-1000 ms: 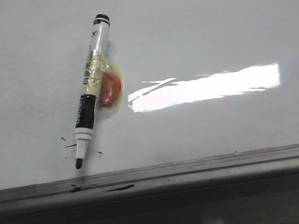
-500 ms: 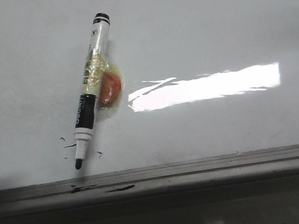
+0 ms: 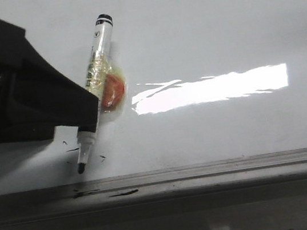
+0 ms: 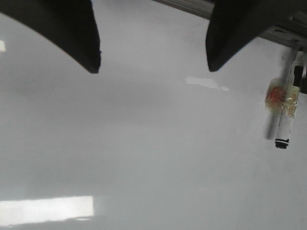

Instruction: Write number 7 on whiteboard

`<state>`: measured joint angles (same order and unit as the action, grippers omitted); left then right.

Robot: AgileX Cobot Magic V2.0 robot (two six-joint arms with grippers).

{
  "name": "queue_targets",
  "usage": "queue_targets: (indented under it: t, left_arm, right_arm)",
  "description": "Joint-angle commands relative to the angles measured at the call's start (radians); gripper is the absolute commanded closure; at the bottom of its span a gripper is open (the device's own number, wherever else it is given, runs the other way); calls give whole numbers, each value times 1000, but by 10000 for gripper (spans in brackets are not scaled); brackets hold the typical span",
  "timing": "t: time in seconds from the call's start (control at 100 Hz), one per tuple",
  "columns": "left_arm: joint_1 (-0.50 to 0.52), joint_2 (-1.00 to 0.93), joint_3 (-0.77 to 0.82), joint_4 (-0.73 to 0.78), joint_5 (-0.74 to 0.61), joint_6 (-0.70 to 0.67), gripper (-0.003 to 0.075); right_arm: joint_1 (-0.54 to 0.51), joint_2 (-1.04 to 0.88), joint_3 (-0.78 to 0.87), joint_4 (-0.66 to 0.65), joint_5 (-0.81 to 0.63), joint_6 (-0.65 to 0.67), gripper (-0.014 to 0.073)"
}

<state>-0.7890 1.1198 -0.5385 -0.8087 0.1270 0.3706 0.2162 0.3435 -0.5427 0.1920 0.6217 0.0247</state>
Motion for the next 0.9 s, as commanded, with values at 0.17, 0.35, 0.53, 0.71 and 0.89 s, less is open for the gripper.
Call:
queue_targets:
  t: [0.17,0.35,0.53,0.71,0.89]
  left_arm:
    - [-1,55,-26,-26,-127,6,417]
    - [-1,62,-26,-23,-61,7,741]
    - [-15,27,-26,-17,-6,78,741]
    - [-115,-90,-26,-17,-27,299,740]
    - [-255,-213,-26,-17,-82,443,738]
  right_arm:
    - [-5,16,-36,30,-73,-9,167]
    - [-5,16,-37,65,-73,-9,167]
    - [-5,16,-63,153,-62,-143,167]
    - [-3,19,-99,512,8,-622,167]
    - [-3,76,-98,795,155,-975,167]
